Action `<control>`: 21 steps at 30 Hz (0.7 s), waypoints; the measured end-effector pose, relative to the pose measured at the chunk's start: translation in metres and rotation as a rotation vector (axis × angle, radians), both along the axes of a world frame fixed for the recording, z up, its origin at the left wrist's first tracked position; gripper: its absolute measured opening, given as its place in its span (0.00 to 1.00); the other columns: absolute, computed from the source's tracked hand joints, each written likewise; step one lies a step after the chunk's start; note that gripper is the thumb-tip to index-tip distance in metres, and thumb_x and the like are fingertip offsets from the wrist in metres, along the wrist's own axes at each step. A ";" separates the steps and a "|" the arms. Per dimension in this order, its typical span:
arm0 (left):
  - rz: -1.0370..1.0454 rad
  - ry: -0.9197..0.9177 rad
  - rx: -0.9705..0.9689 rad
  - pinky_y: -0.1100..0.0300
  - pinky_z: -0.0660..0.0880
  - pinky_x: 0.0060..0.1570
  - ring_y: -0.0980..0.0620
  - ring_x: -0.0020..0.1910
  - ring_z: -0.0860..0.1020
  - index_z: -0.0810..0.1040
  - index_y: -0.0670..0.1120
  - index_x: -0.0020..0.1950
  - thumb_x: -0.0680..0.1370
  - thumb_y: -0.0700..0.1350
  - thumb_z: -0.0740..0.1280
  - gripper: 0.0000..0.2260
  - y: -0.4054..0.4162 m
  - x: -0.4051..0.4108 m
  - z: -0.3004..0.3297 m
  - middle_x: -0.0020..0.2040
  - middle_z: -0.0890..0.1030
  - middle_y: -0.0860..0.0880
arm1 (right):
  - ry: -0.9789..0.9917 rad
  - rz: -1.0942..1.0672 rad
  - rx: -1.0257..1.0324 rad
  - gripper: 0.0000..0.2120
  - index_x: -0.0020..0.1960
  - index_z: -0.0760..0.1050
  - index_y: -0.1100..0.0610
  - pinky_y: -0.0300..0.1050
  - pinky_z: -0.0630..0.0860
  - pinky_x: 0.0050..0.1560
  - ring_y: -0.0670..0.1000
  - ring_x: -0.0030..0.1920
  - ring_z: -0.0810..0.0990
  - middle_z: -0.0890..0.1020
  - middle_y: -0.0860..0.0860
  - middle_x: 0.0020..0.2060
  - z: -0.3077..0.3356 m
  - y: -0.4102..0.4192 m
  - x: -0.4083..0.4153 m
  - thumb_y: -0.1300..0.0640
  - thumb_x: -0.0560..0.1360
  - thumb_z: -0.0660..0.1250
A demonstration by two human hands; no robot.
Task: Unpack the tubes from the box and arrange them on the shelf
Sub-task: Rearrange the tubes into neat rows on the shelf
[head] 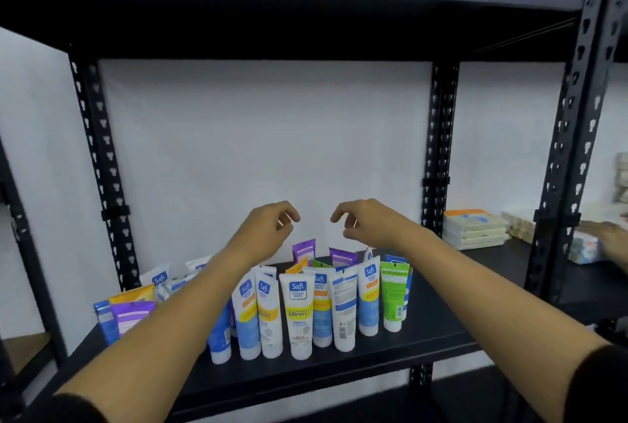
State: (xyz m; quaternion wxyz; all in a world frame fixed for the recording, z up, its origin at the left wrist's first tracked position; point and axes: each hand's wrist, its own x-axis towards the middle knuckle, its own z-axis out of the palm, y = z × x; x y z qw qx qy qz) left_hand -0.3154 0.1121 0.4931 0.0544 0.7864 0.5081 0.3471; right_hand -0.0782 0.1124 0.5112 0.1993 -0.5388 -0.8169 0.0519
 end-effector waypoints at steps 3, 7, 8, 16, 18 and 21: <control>-0.026 0.129 -0.068 0.63 0.72 0.50 0.54 0.51 0.77 0.78 0.55 0.55 0.82 0.39 0.62 0.12 0.025 -0.010 -0.001 0.55 0.79 0.51 | -0.076 0.042 -0.065 0.13 0.56 0.80 0.49 0.43 0.75 0.49 0.47 0.46 0.78 0.80 0.49 0.50 -0.001 0.016 -0.001 0.62 0.78 0.64; -0.072 0.339 -0.163 0.58 0.74 0.58 0.54 0.59 0.76 0.78 0.57 0.60 0.82 0.37 0.60 0.17 0.054 -0.017 -0.003 0.60 0.79 0.52 | -0.192 0.082 -0.119 0.18 0.54 0.82 0.48 0.49 0.79 0.54 0.49 0.51 0.80 0.78 0.47 0.49 -0.006 0.033 -0.002 0.66 0.77 0.58; -0.093 0.393 -0.195 0.57 0.75 0.59 0.53 0.59 0.77 0.77 0.57 0.62 0.82 0.36 0.60 0.17 0.059 -0.017 -0.005 0.61 0.79 0.52 | -0.215 0.096 -0.132 0.20 0.54 0.82 0.48 0.50 0.79 0.55 0.48 0.52 0.79 0.79 0.46 0.49 -0.006 0.037 -0.002 0.67 0.77 0.58; -0.144 0.617 -0.215 0.56 0.78 0.56 0.56 0.54 0.77 0.76 0.53 0.68 0.81 0.39 0.64 0.17 0.078 -0.002 -0.013 0.63 0.80 0.51 | -0.306 0.220 -0.196 0.21 0.56 0.82 0.50 0.46 0.80 0.49 0.48 0.55 0.79 0.83 0.46 0.52 -0.009 0.063 0.000 0.69 0.75 0.59; -0.128 0.633 -0.194 0.56 0.78 0.57 0.54 0.55 0.79 0.77 0.52 0.66 0.80 0.42 0.66 0.15 0.082 -0.001 -0.013 0.62 0.81 0.51 | -0.301 0.238 -0.186 0.21 0.56 0.82 0.50 0.43 0.79 0.47 0.49 0.54 0.80 0.84 0.47 0.52 -0.010 0.067 0.003 0.70 0.75 0.60; -0.098 0.648 -0.157 0.60 0.77 0.53 0.54 0.53 0.80 0.79 0.51 0.64 0.79 0.45 0.68 0.13 0.085 0.001 -0.013 0.58 0.83 0.52 | -0.291 0.263 -0.187 0.19 0.58 0.81 0.50 0.38 0.75 0.43 0.48 0.55 0.79 0.83 0.48 0.53 -0.011 0.070 0.008 0.69 0.76 0.61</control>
